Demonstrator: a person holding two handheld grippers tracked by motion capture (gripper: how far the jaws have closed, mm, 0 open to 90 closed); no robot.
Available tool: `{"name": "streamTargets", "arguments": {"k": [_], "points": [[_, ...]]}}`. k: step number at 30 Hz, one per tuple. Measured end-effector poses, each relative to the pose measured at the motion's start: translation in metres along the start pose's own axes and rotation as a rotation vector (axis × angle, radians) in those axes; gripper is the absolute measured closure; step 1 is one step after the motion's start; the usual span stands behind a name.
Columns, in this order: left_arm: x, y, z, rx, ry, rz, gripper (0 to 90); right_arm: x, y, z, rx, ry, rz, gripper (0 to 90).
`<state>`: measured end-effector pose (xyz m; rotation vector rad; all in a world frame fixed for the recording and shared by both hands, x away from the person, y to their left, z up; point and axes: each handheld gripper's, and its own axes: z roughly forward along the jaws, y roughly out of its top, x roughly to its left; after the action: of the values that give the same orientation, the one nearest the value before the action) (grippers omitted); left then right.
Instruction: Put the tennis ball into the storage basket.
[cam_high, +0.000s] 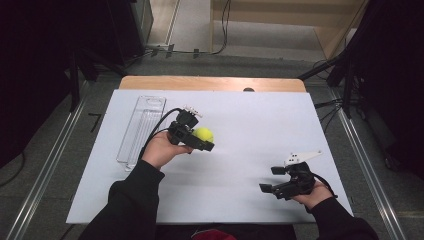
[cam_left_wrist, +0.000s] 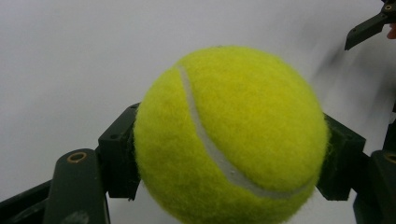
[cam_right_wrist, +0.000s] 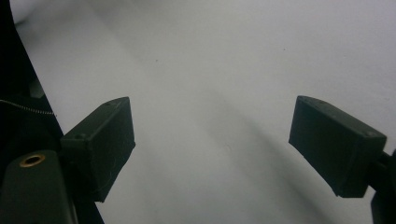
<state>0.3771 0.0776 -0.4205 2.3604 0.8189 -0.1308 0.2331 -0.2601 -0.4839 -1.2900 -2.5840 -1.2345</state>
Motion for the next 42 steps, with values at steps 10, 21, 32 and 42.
{"name": "streamTargets", "arguments": {"k": [10, 21, 32, 42], "points": [[-0.002, 0.002, -0.01, -0.002, 0.001, -0.004, 26.3, 0.0, 0.0, 0.0, 0.001, 0.0, 0.002, 12.2], [0.0, 0.002, -0.018, -0.004, 0.007, -0.007, 26.3, 0.0, 0.0, 0.0, 0.002, -0.001, 0.006, 12.2], [0.004, 0.001, -0.024, -0.008, 0.019, -0.02, 26.3, 0.0, 0.0, 0.0, 0.001, -0.001, 0.006, 12.2], [0.01, 0.0, -0.032, -0.018, 0.036, -0.032, 26.3, 0.0, 0.0, 0.0, 0.002, -0.001, 0.007, 12.2]]}}
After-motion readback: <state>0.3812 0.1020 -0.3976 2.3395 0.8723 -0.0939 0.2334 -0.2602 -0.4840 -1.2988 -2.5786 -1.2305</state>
